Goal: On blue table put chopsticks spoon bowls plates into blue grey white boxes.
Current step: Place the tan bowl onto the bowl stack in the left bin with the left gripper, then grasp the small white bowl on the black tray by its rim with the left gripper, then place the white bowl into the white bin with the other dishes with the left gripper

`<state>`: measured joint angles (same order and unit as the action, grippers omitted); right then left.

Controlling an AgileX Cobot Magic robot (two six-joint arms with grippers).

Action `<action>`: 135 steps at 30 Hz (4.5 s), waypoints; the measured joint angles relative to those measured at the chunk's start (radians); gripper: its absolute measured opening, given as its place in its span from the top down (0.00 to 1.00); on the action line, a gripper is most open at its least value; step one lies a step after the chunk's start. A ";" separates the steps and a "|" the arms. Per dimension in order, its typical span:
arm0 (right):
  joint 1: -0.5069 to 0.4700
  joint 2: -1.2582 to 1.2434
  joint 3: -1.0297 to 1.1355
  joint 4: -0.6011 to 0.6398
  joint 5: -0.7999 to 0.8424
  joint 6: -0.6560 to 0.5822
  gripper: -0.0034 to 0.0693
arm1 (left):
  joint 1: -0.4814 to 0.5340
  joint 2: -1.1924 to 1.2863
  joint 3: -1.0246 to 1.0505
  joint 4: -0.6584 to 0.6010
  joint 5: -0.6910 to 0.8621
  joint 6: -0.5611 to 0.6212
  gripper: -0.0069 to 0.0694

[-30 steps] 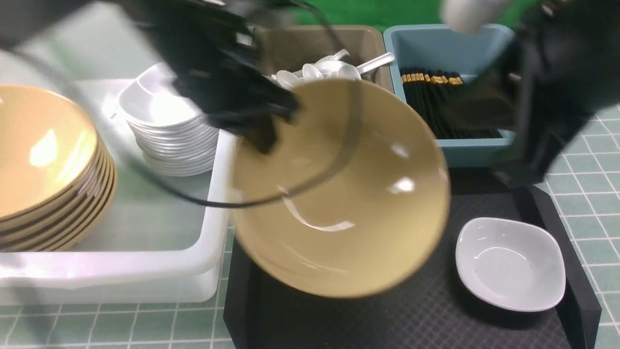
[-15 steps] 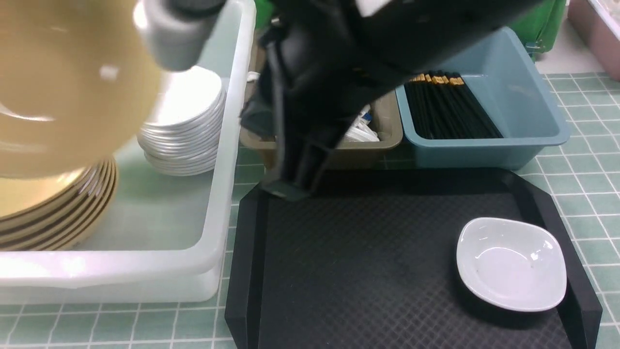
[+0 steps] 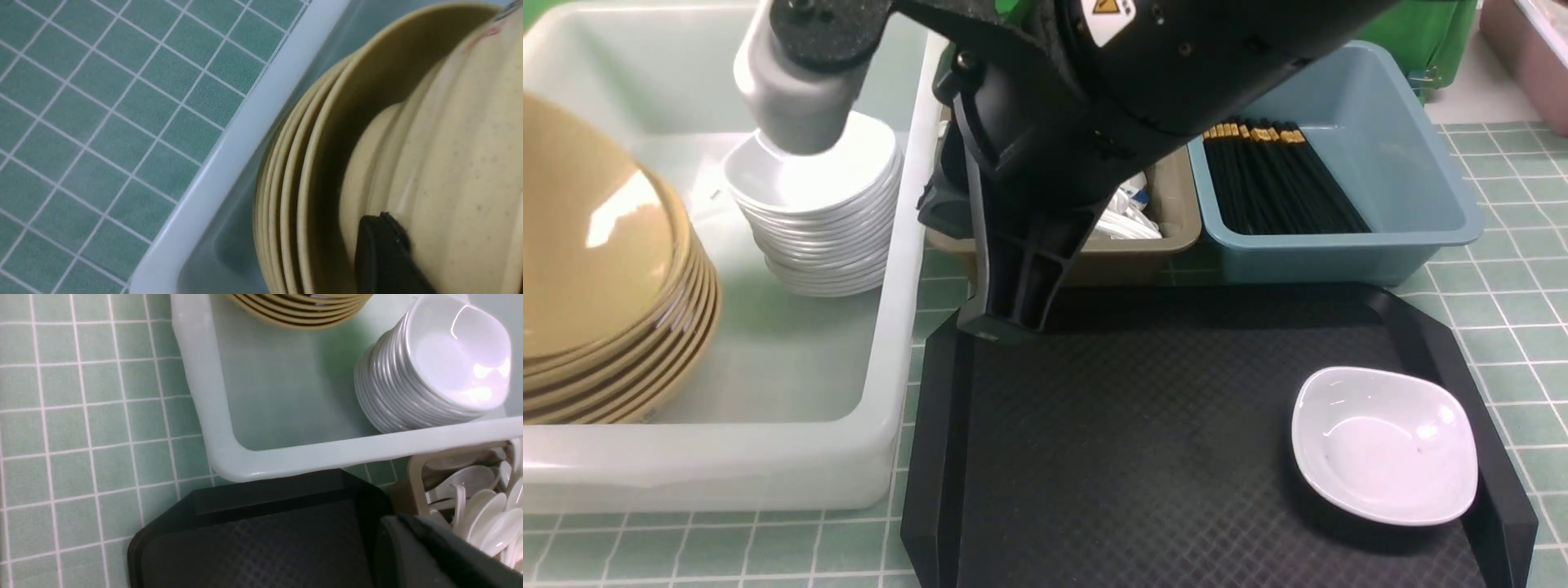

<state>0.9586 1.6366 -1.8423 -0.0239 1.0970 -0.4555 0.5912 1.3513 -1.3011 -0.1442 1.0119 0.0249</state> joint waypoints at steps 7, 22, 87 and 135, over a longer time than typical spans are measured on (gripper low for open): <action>0.000 0.001 0.000 0.000 0.003 -0.025 0.90 | 0.000 0.091 0.000 0.040 0.008 -0.015 0.43; -0.057 0.002 0.000 0.001 0.027 -0.013 0.89 | -0.119 -0.057 -0.134 0.018 0.071 -0.017 0.15; -0.407 -0.731 0.745 -0.191 -0.034 0.357 0.86 | -1.315 0.751 -0.790 -0.011 0.034 0.094 0.90; -0.080 -0.004 0.121 0.124 -0.048 -0.023 0.85 | -0.478 0.577 -0.499 -0.239 -0.009 0.327 0.41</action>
<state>0.8790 1.6322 -1.7214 0.1001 1.0490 -0.4786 0.1128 1.9286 -1.7997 -0.3830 1.0029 0.3518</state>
